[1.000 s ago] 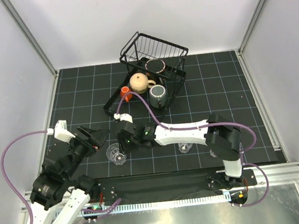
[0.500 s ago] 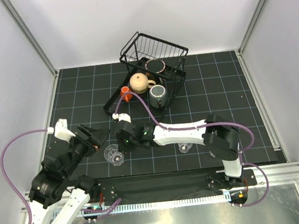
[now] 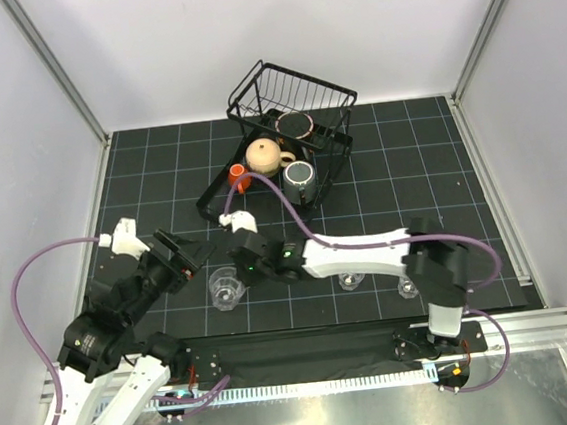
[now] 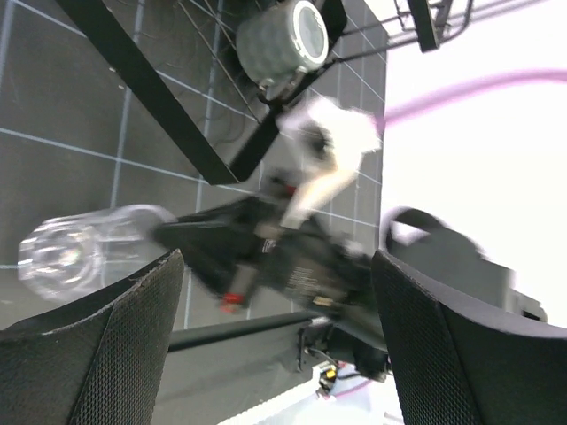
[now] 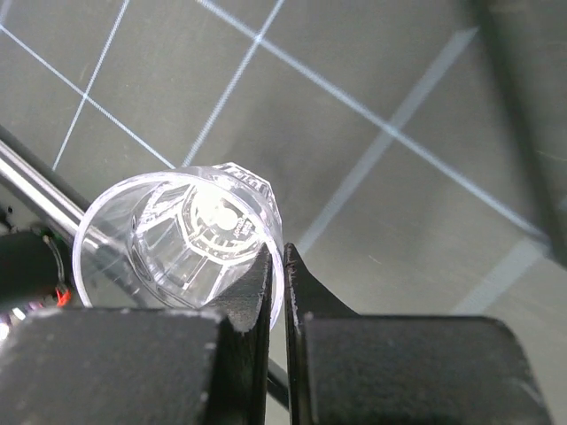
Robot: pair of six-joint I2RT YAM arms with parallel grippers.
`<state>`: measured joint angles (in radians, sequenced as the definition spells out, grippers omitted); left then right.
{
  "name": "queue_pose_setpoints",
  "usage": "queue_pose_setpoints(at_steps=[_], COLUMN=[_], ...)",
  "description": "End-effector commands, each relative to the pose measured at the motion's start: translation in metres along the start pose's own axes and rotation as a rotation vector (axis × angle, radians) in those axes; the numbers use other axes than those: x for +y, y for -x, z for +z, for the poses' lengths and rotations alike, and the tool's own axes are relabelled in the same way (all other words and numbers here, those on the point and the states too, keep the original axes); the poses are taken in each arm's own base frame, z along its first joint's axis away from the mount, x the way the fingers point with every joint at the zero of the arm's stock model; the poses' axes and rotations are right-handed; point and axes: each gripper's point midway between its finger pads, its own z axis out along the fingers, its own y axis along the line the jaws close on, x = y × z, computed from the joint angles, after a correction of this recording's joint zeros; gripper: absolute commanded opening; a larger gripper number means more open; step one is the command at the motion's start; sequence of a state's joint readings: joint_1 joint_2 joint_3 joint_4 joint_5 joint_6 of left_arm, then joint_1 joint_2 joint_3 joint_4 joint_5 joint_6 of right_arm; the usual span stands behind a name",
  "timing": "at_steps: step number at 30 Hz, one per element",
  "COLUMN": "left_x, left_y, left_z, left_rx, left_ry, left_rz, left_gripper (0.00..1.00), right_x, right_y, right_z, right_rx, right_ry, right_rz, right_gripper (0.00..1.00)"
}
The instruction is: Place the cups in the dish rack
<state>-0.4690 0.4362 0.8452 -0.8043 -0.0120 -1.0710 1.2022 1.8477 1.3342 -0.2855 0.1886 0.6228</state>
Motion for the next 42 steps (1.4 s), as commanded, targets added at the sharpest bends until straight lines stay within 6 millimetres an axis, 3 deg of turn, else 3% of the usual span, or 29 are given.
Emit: queue_pose_setpoints(at_steps=[1, 3, 4, 6, 7, 8, 9, 10, 11, 13, 14, 16, 19, 25, 33, 42], left_x=[-0.025, -0.034, -0.035, -0.046, -0.045, -0.054, -0.055, -0.059, -0.059, -0.070, -0.066, -0.079, -0.082, -0.094, -0.107, -0.118], left_y=[0.002, 0.002, -0.005, -0.006, -0.015, -0.013, -0.016, -0.018, -0.024, -0.022, -0.027, -0.023, -0.025, -0.029, -0.044, -0.039], left_z=[-0.008, -0.005, -0.001, 0.006, 0.010, 0.014, 0.018, 0.019, 0.022, 0.023, 0.028, 0.027, 0.033, 0.041, 0.050, 0.055], left_rx=[0.012, 0.023, 0.054, 0.073, 0.112, 0.116, 0.129, 0.143, 0.177, 0.182, 0.203, 0.203, 0.236, 0.272, 0.331, 0.329], left_ry=[-0.101, -0.141, -0.154, -0.201, -0.211, -0.246, -0.256, -0.276, -0.281, -0.334, -0.331, -0.405, -0.427, -0.436, -0.468, -0.507], left_rz=[-0.022, -0.040, -0.051, -0.089, -0.103, -0.131, -0.147, -0.159, -0.196, -0.230, -0.256, -0.330, -0.436, -0.529, -0.605, -0.635], left_gripper=[0.84, 0.84, 0.84, 0.84, 0.84, 0.84, 0.83, 0.83, 0.83, 0.83, 0.83, 0.83, 0.84, 0.87, 0.88, 0.88], right_x=[0.006, -0.014, -0.011, -0.031, -0.027, -0.039, -0.049, -0.051, -0.063, -0.072, -0.080, -0.083, -0.093, -0.091, -0.073, -0.062], right_y=[0.076, 0.076, 0.097, 0.087, 0.111, 0.112, 0.101, 0.111, 0.101, 0.105, 0.099, 0.104, 0.100, 0.103, 0.109, 0.104], right_z=[-0.073, -0.090, -0.122, -0.134, -0.170, -0.190, -0.180, -0.207, -0.207, -0.226, -0.238, -0.260, -0.282, -0.298, -0.291, -0.287], right_rx=[-0.303, -0.358, -0.461, -0.508, -0.642, -0.724, -0.702, -0.790, -0.800, -0.885, -0.931, -1.037, -1.155, -1.260, -1.283, -1.278], right_ry=[0.049, 0.020, 0.068, 0.037, 0.099, 0.100, 0.063, 0.088, 0.073, 0.071, 0.083, 0.118, 0.148, 0.206, 0.261, 0.328], right_rz=[-0.002, -0.009, 0.017, -0.028, 0.005, -0.004, -0.026, -0.006, -0.018, -0.021, -0.019, -0.022, -0.012, 0.002, -0.034, -0.058], right_gripper=[0.04, 0.04, 0.04, 0.04, 0.04, 0.04, 0.04, 0.04, 0.04, 0.04, 0.04, 0.04, 0.04, 0.04, 0.04, 0.04])
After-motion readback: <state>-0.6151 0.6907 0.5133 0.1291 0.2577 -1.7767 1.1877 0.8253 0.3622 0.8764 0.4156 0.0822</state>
